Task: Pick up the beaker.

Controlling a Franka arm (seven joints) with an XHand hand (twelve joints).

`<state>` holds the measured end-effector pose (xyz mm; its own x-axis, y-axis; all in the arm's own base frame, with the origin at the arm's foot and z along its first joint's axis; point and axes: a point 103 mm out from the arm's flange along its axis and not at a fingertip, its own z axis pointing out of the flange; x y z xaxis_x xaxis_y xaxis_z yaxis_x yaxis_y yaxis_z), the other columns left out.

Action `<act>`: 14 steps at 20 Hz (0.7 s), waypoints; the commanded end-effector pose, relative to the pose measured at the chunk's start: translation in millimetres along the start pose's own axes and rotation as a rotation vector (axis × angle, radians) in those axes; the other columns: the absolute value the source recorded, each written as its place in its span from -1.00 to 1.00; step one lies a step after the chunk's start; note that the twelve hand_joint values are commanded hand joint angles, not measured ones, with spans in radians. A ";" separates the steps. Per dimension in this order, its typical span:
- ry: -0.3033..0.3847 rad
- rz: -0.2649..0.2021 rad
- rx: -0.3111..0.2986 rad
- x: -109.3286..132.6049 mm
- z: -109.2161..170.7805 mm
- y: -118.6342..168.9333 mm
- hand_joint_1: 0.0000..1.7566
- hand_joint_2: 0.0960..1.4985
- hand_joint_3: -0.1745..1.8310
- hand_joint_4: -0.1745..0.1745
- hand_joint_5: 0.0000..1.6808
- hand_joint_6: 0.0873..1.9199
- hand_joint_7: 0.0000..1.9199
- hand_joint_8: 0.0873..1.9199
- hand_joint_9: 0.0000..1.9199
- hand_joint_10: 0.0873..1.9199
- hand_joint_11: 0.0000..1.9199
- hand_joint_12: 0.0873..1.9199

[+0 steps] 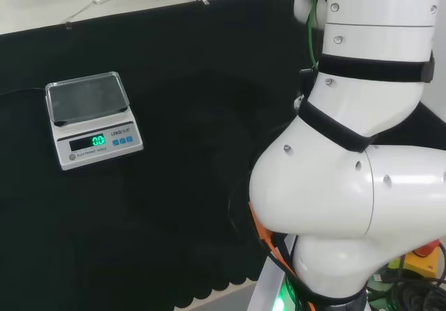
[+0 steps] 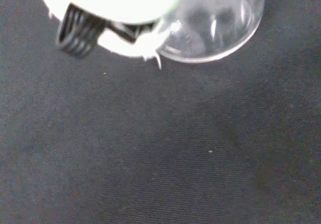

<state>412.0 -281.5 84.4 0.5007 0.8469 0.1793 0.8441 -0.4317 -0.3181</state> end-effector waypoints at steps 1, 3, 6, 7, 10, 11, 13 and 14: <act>-0.012 -0.001 -0.144 26.6 0.3 -0.1 0.34 -0.47 -0.09 -0.23 -0.03 -0.14 0.08 -0.41 0.32 -0.62 0.08 0.13; -0.017 0.004 -0.143 27.3 1.2 0.5 0.36 -0.46 -0.08 -0.38 0.04 -0.08 0.17 -0.39 0.39 -0.66 0.15 0.08; -0.014 0.005 -0.146 27.1 1.2 0.4 0.37 -0.45 -0.08 -0.40 0.06 -0.07 0.20 -0.38 0.41 -0.66 0.17 0.06; -0.010 0.006 -0.143 25.5 0.5 0.3 0.37 -0.45 -0.08 -0.40 0.06 -0.06 0.21 -0.38 0.42 -0.66 0.17 0.06; -0.005 0.004 -0.142 26.7 -2.3 0.0 0.37 -0.45 -0.08 -0.41 0.08 -0.06 0.22 -0.37 0.42 -0.66 0.18 0.06; -0.006 0.000 -0.142 27.8 -4.1 -0.4 0.37 -0.45 -0.08 -0.41 0.08 -0.06 0.22 -0.37 0.42 -0.66 0.18 0.05; -0.013 -0.008 -0.143 31.9 -9.2 -2.0 0.37 -0.45 -0.07 -0.42 0.08 -0.06 0.23 -0.37 0.43 -0.67 0.18 0.05; -0.018 -0.014 -0.146 35.8 -13.7 -3.5 0.37 -0.45 -0.07 -0.42 0.08 -0.06 0.23 -0.37 0.43 -0.67 0.19 0.05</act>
<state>426.2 -258.9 92.8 0.5000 0.8490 0.1710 0.8629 -0.4715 -0.1822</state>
